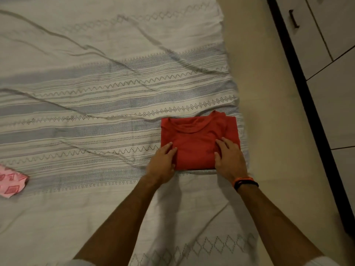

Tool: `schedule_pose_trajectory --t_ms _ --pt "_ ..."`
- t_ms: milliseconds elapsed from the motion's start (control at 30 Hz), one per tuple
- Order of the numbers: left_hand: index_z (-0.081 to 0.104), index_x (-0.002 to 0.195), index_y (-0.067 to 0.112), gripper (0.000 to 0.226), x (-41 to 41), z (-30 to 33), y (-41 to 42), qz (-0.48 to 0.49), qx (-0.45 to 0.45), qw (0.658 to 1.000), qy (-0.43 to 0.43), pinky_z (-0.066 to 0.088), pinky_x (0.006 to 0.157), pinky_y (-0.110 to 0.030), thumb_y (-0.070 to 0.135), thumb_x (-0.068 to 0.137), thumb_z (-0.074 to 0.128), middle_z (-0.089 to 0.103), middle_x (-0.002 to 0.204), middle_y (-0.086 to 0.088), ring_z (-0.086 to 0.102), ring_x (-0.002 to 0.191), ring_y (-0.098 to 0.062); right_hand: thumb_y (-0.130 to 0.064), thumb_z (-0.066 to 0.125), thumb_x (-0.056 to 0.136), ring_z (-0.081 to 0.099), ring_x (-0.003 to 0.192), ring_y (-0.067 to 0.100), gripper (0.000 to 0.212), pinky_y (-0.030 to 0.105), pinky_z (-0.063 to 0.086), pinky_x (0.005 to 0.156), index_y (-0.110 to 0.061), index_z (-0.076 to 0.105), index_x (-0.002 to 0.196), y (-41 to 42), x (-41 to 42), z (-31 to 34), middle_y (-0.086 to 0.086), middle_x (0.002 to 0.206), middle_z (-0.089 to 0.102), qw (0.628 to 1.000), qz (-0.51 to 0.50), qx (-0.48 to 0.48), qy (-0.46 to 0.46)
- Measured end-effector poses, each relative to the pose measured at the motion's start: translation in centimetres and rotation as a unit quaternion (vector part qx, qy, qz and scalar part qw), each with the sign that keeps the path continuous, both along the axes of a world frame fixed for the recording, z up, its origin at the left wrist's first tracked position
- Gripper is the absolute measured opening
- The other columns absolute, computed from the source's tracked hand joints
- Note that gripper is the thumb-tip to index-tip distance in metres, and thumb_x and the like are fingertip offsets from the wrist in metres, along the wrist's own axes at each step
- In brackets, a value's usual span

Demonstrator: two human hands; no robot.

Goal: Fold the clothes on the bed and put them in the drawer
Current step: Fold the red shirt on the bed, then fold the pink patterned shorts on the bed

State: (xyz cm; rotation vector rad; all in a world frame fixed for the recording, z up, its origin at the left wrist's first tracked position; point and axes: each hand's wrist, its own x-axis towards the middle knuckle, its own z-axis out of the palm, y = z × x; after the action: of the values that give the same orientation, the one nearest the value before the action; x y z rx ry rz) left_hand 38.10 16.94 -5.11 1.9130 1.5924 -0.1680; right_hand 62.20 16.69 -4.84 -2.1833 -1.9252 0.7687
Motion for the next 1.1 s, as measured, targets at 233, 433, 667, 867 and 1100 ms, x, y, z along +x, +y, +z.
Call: schedule_pose_trajectory --t_ms 233,433,667,867,1100 --pt "0.038 0.150 0.022 0.066 -0.1 1.6 0.6 0.038 -0.035 0.998 -0.020 0.031 0.117 -0.043 0.015 0.089 0.063 0.024 0.162 -0.002 0.030 0.144 -0.027 -0.014 0.063 0.090 0.043 0.133 0.034 0.047 0.044 0.035 0.113 -0.006 0.055 0.136 0.5 0.5 0.9 0.015 0.147 0.047 0.999 0.004 -0.021 0.038" --pt "0.046 0.145 0.015 0.063 -2.4 3.1 -0.9 0.119 -0.015 0.988 -0.100 0.029 0.113 -0.032 0.014 0.087 0.070 0.046 0.150 -0.010 0.043 0.137 -0.027 -0.007 0.067 0.085 0.051 0.122 0.037 0.037 0.045 0.039 0.107 0.000 0.063 0.121 0.3 -1.4 2.1 0.019 0.131 0.057 0.997 0.015 0.061 0.041" --pt "0.043 0.146 0.013 0.061 -9.6 6.4 -3.2 0.272 0.006 0.954 -0.123 0.038 0.111 -0.036 0.021 0.091 0.068 0.050 0.146 -0.007 0.049 0.131 -0.025 -0.006 0.069 0.080 0.058 0.106 0.034 0.032 0.041 0.044 0.095 -0.006 0.065 0.112 0.8 -9.7 5.1 0.013 0.114 0.063 0.988 0.111 0.080 0.075" --pt "0.044 0.143 0.010 0.059 -18.8 9.5 -6.1 0.377 0.022 0.917 -0.127 0.043 0.108 -0.037 0.025 0.092 0.068 0.053 0.142 -0.010 0.053 0.128 -0.025 -0.006 0.068 0.081 0.060 0.105 0.031 0.028 0.043 0.047 0.096 -0.008 0.067 0.110 1.5 -19.8 8.6 0.011 0.113 0.065 0.976 0.181 0.037 0.113" --pt "0.046 0.141 0.008 0.057 -31.8 12.3 -9.8 0.483 0.053 0.866 -0.113 0.045 0.103 -0.035 0.026 0.091 0.068 0.056 0.139 -0.009 0.056 0.123 -0.025 -0.015 0.065 0.091 0.061 0.106 0.023 0.033 0.035 0.048 0.094 -0.012 0.062 0.124 1.7 -34.5 11.7 0.007 0.125 0.061 0.951 0.282 -0.022 0.124"
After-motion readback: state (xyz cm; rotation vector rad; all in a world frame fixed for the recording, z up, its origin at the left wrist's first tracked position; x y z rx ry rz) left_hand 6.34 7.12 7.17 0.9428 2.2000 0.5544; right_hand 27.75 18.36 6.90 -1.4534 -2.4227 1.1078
